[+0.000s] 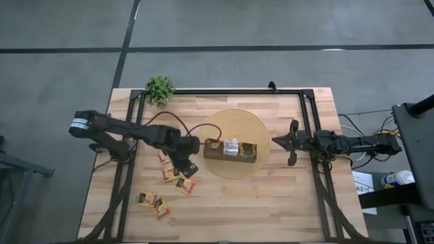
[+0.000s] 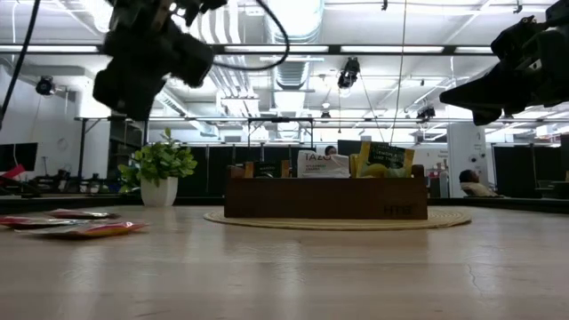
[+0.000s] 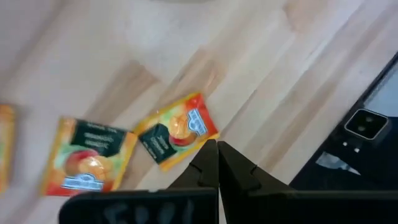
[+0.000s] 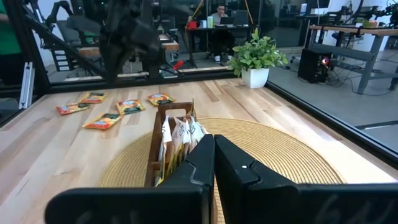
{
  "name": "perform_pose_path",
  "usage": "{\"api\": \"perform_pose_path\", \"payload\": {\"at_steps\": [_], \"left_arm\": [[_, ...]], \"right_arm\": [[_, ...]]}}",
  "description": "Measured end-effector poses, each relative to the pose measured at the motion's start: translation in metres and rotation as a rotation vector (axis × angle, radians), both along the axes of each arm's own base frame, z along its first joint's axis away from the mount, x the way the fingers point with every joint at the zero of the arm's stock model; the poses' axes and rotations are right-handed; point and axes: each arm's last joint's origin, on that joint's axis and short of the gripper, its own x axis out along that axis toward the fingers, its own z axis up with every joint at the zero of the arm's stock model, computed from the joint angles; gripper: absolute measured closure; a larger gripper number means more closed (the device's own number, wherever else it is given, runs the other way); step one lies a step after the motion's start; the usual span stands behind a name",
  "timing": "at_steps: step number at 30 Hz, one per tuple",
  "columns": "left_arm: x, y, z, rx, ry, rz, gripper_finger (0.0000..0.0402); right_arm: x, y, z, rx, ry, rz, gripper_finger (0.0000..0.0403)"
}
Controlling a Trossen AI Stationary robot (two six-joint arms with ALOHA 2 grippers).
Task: Pick & Place Tea
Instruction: Put the orange tea bag into the left section of the wooden organizer
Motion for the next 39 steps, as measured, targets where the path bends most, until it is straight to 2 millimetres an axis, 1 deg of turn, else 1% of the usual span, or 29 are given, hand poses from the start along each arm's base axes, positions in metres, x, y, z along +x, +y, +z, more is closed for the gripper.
{"api": "perform_pose_path", "payload": {"at_steps": [2, 5, 8, 10, 15, 17, 21, 27, 32, 35, 39], "left_arm": [[0.001, 0.005, 0.010, 0.019, 0.000, 0.003, 0.0401], [-0.001, 0.013, 0.017, 0.027, 0.033, 0.027, 0.0401], [-0.005, 0.016, 0.016, 0.034, 0.080, 0.028, 0.0401], [-0.006, 0.017, 0.013, 0.041, 0.082, 0.006, 0.0401], [-0.005, 0.017, 0.010, 0.052, 0.038, -0.069, 0.0401], [-0.004, 0.016, 0.010, 0.053, 0.028, -0.078, 0.0395], [-0.005, 0.016, 0.006, 0.049, 0.035, -0.080, 0.0359], [-0.008, 0.016, -0.001, 0.039, 0.070, -0.056, 0.0278], [-0.012, 0.016, -0.011, 0.019, 0.122, 0.005, 0.0213], [-0.014, 0.015, -0.022, 0.004, 0.126, -0.002, 0.0190], [-0.015, 0.014, -0.040, -0.023, 0.074, -0.036, 0.0184]], "right_arm": [[0.000, 0.000, 0.000, 0.000, 0.000, 0.000, 0.0394], [0.000, 0.000, 0.000, 0.000, 0.000, 0.000, 0.0394], [0.000, 0.000, 0.000, 0.000, 0.000, 0.000, 0.0394], [0.000, 0.000, 0.000, 0.000, 0.000, 0.000, 0.0394], [0.000, 0.000, 0.000, 0.000, 0.000, 0.000, 0.0394], [0.000, 0.000, 0.000, 0.000, 0.000, 0.000, 0.0394], [0.000, 0.000, 0.000, 0.000, 0.000, 0.000, 0.0394], [0.000, 0.000, 0.000, 0.000, 0.000, 0.000, 0.0394], [0.000, 0.000, 0.000, 0.000, 0.000, 0.000, 0.0394], [0.000, 0.000, 0.000, 0.000, 0.000, 0.000, 0.0394], [0.000, 0.000, 0.000, 0.000, 0.000, 0.000, 0.0394]]}}
